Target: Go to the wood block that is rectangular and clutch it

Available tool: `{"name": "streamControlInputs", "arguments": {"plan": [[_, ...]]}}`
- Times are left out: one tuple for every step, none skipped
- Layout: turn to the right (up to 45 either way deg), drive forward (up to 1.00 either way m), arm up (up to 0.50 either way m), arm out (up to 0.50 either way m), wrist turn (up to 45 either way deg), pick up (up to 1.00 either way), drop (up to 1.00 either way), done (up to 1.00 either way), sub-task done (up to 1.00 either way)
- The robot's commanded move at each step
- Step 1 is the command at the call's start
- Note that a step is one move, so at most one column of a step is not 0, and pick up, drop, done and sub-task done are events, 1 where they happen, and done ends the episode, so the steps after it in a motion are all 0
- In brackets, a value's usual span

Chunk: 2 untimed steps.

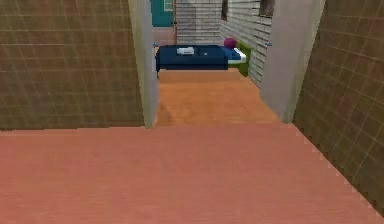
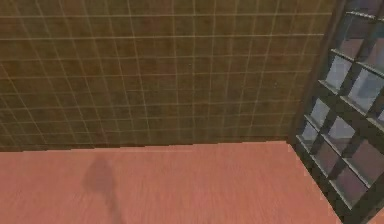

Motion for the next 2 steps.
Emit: {"name": "streamControlInputs", "arguments": {"plan": [[0.0, 1.00, 0.00, 0.00, 0.0, 0.00, 0.00, 0.00, 0.00], [3.0, 0.00, 0.00, 0.00, 0.0, 0.00, 0.00, 0.00, 0.00]]}}
